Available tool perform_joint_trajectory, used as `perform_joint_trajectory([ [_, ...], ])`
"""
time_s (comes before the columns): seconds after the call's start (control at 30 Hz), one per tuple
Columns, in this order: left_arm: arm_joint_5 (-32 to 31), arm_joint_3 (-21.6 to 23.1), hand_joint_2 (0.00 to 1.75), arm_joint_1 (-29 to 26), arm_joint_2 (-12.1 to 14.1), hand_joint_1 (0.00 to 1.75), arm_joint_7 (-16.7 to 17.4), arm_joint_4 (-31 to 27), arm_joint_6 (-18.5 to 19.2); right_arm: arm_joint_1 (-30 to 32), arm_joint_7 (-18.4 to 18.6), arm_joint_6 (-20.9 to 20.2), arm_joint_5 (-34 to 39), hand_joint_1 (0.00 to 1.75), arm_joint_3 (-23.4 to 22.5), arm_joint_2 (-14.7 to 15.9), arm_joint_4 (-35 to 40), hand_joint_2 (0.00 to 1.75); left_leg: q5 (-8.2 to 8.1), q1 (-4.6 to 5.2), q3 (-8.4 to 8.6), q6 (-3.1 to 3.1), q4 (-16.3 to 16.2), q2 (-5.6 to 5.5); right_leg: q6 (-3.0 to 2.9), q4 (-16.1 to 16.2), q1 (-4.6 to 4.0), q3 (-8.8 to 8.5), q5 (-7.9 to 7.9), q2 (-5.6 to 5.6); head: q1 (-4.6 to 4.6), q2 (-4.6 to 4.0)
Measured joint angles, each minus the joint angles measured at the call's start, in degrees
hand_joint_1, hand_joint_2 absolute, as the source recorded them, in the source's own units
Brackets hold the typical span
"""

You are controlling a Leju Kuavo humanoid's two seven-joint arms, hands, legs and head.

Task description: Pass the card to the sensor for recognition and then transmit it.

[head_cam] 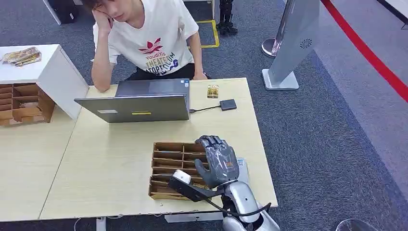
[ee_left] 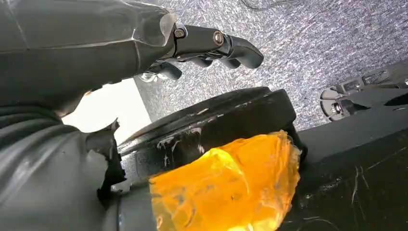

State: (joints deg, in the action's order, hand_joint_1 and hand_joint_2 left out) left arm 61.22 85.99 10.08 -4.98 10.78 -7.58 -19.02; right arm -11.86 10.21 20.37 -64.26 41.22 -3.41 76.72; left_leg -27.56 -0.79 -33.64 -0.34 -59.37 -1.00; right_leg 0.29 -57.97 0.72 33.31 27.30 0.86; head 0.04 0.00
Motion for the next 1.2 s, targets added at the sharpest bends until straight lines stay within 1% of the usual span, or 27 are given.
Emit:
perform_joint_trajectory([
  [0.13,0.0,0.0,0.0,0.0,0.0,0.0,0.0,0.0,0.0,-0.1,0.0,0.0,0.1,0.75,0.0,-0.1,-0.5,1.75,0.0,0.0,0.0,0.0,0.0,0.0,0.0,0.0,0.0,0.0,0.0,0.0,0.0,0.0],
  [0.2,0.0,0.0,0.0,0.0,0.0,0.0,0.0,0.0,0.0,-0.2,0.0,0.0,0.1,0.79,0.0,-0.3,-0.5,1.75,0.0,0.0,0.0,0.0,0.0,0.0,0.0,0.0,0.0,0.0,0.0,0.0,0.0,0.0],
  [0.23,0.0,0.0,0.0,0.0,0.0,0.0,0.0,0.0,0.0,-0.2,0.0,0.0,0.1,0.87,0.0,-0.4,-0.5,1.75,0.0,0.0,0.0,0.0,0.0,0.0,0.0,0.0,0.0,0.0,0.0,0.0,0.0,0.0],
  [0.27,0.0,0.0,0.0,0.0,0.0,0.0,0.0,0.0,0.0,-0.3,0.0,0.0,0.1,0.89,0.0,-0.4,-0.5,1.75,0.0,0.0,0.0,0.0,0.0,0.0,0.0,0.0,0.0,0.0,0.0,0.0,0.0,0.0],
  [0.33,0.0,0.0,0.0,0.0,0.0,0.0,0.0,0.0,0.0,-0.4,0.0,0.0,0.1,0.87,0.0,-0.5,-0.7,1.75,0.0,0.0,0.0,0.0,0.0,0.0,0.0,0.0,0.0,0.0,0.0,0.0,0.0,0.0],
  [0.43,0.0,0.0,0.0,0.0,0.0,0.0,0.0,0.0,0.0,-0.4,0.2,-0.3,0.1,0.93,0.0,-0.6,-1.0,1.75,0.0,0.0,0.0,0.0,0.0,0.0,0.0,0.0,0.0,0.0,0.0,0.0,0.0,0.0],
  [0.53,0.0,0.0,0.0,0.1,0.0,0.0,0.0,0.0,0.0,-0.6,0.3,-0.4,0.1,0.91,0.0,-0.7,-1.4,1.75,0.0,0.0,0.0,0.0,0.0,0.0,0.0,0.0,0.0,0.0,0.0,0.0,0.0,0.0],
  [0.57,0.0,0.1,0.0,0.1,0.0,0.0,0.0,0.0,0.0,-0.7,0.4,-0.4,0.2,0.99,0.0,-0.8,-1.6,1.75,0.0,0.0,0.0,0.0,0.0,0.0,0.0,0.0,0.0,0.0,0.0,0.0,0.0,0.0],
  [0.6,0.0,0.1,0.0,0.1,0.0,0.0,0.0,0.0,0.0,-0.8,0.4,-0.5,0.2,0.98,0.0,-0.8,-1.8,1.75,0.0,0.0,0.0,0.0,0.0,0.0,0.0,0.0,0.0,0.0,0.0,0.0,0.0,0.0],
  [0.67,0.0,0.1,0.0,0.1,0.0,0.0,0.0,0.0,0.0,-0.8,0.5,-0.4,0.3,1.03,0.0,-0.8,-2.3,1.75,0.0,0.0,0.0,0.0,0.0,0.0,0.0,0.0,0.0,0.0,0.0,0.0,0.0,0.0],
  [0.77,0.0,0.1,0.0,0.1,0.0,0.0,0.0,0.0,0.0,-0.8,0.5,-0.4,0.5,1.03,0.0,-0.8,-3.1,1.75,0.0,0.0,0.0,0.0,0.0,0.0,0.0,0.0,0.0,0.0,0.0,0.0,0.0,0.0],
  [0.87,0.0,0.1,0.0,0.1,0.0,0.0,0.0,0.0,0.0,-0.8,0.5,-0.4,0.6,1.13,0.0,-0.8,-3.9,1.75,0.0,0.0,0.0,0.0,0.0,0.0,0.0,0.0,0.0,0.0,0.0,0.0,0.0,0.0],
  [1.0,0.0,0.1,0.0,0.1,0.0,0.0,0.0,0.0,0.0,-0.9,0.5,-0.4,0.6,1.12,0.0,-0.8,-4.8,1.75,0.0,0.0,0.0,0.0,0.0,0.0,0.0,0.0,0.0,0.0,0.0,0.0,0.0,0.0],
  [1.03,0.0,0.1,0.0,0.1,0.0,0.0,0.0,0.0,0.0,-0.9,0.5,-0.4,0.6,1.15,0.0,-0.8,-5.0,1.75,0.0,0.0,0.0,0.0,0.0,0.0,0.0,0.0,0.0,0.0,0.0,0.0,0.0,0.0],
  [1.07,0.0,0.1,0.0,0.1,0.0,0.0,0.0,0.0,0.0,-1.0,0.5,-0.4,0.7,1.15,0.0,-0.8,-5.3,1.75,0.0,0.0,0.0,0.0,0.0,0.0,0.0,0.0,0.0,0.0,0.0,0.0,0.0,0.0],
  [1.13,0.0,0.1,0.0,0.1,0.0,0.0,0.1,0.0,0.0,-1.2,0.5,-0.5,0.7,1.24,0.0,-0.9,-5.6,1.75,0.0,0.0,0.0,0.0,0.0,0.0,0.0,0.0,0.0,0.0,0.0,0.0,0.0,0.0],
  [1.2,0.0,0.2,0.0,0.1,0.0,0.0,0.1,0.0,0.1,-1.5,0.5,-0.5,0.7,1.22,0.0,-0.9,-6.1,1.75,0.0,0.0,0.0,0.0,0.0,0.0,0.0,0.0,0.0,0.0,0.0,0.0,0.0,0.0],
])
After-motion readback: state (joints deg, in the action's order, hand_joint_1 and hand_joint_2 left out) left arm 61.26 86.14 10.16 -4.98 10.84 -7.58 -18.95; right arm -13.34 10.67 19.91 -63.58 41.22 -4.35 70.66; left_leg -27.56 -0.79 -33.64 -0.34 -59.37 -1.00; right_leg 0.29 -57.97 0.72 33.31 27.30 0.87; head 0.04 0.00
